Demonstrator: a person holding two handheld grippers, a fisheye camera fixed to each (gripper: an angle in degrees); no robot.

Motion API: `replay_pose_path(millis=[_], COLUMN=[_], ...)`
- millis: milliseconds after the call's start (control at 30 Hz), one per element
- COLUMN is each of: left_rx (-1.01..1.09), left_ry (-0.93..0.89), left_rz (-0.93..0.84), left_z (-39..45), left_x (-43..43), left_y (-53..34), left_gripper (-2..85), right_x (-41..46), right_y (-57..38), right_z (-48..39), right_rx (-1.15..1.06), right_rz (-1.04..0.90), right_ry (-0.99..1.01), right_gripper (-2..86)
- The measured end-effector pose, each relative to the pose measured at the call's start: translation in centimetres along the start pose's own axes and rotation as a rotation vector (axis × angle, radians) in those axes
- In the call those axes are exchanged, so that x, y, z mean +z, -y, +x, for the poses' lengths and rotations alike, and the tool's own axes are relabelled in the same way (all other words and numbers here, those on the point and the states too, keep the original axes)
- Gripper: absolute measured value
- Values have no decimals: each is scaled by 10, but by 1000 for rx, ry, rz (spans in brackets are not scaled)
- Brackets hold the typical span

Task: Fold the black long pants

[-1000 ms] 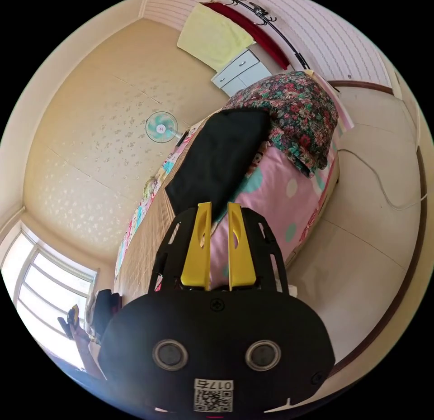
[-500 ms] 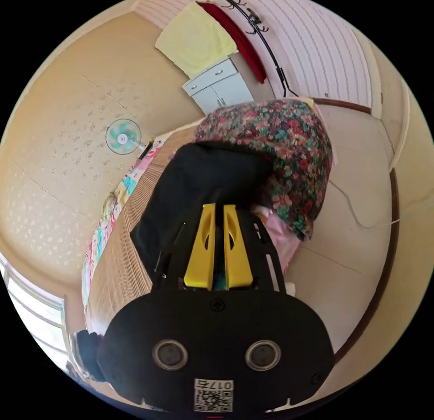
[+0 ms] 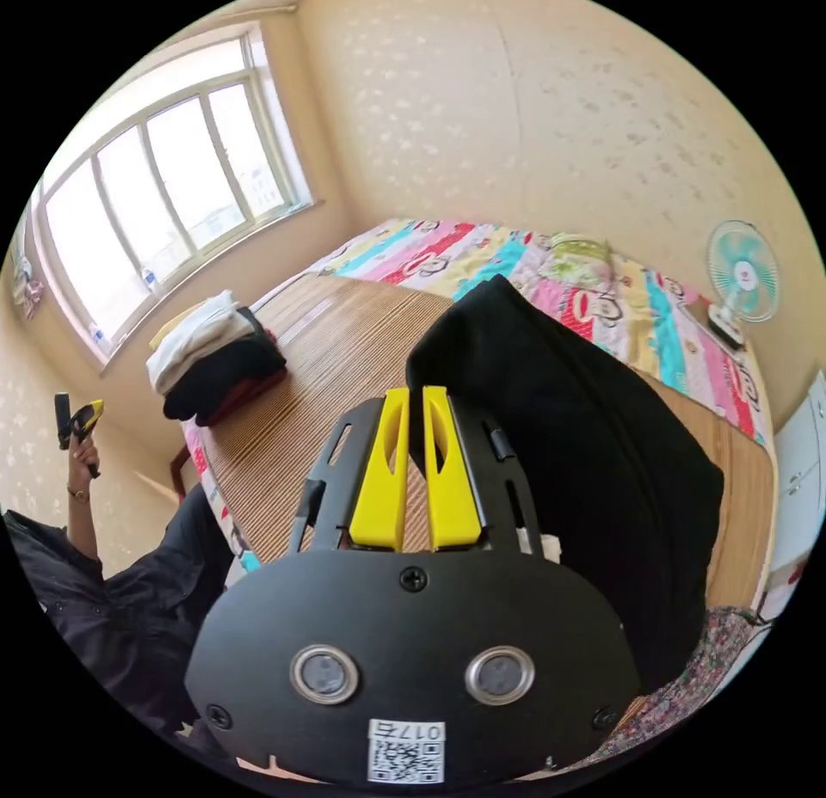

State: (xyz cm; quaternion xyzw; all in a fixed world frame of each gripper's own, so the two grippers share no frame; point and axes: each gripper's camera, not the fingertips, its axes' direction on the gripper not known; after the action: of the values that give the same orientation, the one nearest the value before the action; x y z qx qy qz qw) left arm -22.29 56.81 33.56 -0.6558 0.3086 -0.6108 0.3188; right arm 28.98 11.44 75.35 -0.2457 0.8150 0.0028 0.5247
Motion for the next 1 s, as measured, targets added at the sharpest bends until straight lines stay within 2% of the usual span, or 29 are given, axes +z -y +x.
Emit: replay_pose_path(millis=[133, 200, 333, 433, 500, 533, 567, 633, 700, 733, 800, 867, 933, 1000], left_rx=[-9, 10, 61, 79, 114, 149, 169, 246, 289, 303, 327, 354, 363, 329], left_ry=[39, 45, 50, -37, -86, -111, -121, -172, -221, -251, -276, -258, -215, -202], left_rz=[-39, -55, -132, -300, -426, -502, -536, -637, -685, -700, -683, -656, -621, -556], left_z=[-11, -11, -11, -11, 0, 13, 21, 59, 90, 107, 128, 139, 137, 123], left_x=[3, 7, 44, 127, 194, 242, 265, 347, 392, 411, 421, 416, 392, 355], left_y=[17, 28, 43, 40, 32, 23, 18, 5, 5, 12, 27, 44, 62, 76], left_gripper=[7, 30, 70, 82, 89, 94, 97, 115, 124, 125, 126, 127, 127, 127], right_x=[100, 127, 80, 27, 1, -2, -5, -5, 7, 12, 41, 43, 37, 31], right_y=[-26, -53, -115, -176, -221, -231, -252, -275, -283, -280, -258, -247, -240, -228], right_z=[-77, -97, -98, -51, 10, 29, 64, 99, 103, 98, 70, 47, 32, 3], right_rx=[-6, 65, 113, 240, 432, 502, 627, 717, 682, 659, 581, 550, 522, 442], right_rz=[-93, -130, 83, 238, 268, 252, 219, 224, 251, 233, 60, 75, 169, 352], right_ry=[3, 135, 345, 264, 34, -8, -32, 90, 274, 273, 109, -22, 81, 304], right_gripper=[24, 21, 27, 41, 54, 58, 66, 79, 88, 89, 86, 69, 47, 38])
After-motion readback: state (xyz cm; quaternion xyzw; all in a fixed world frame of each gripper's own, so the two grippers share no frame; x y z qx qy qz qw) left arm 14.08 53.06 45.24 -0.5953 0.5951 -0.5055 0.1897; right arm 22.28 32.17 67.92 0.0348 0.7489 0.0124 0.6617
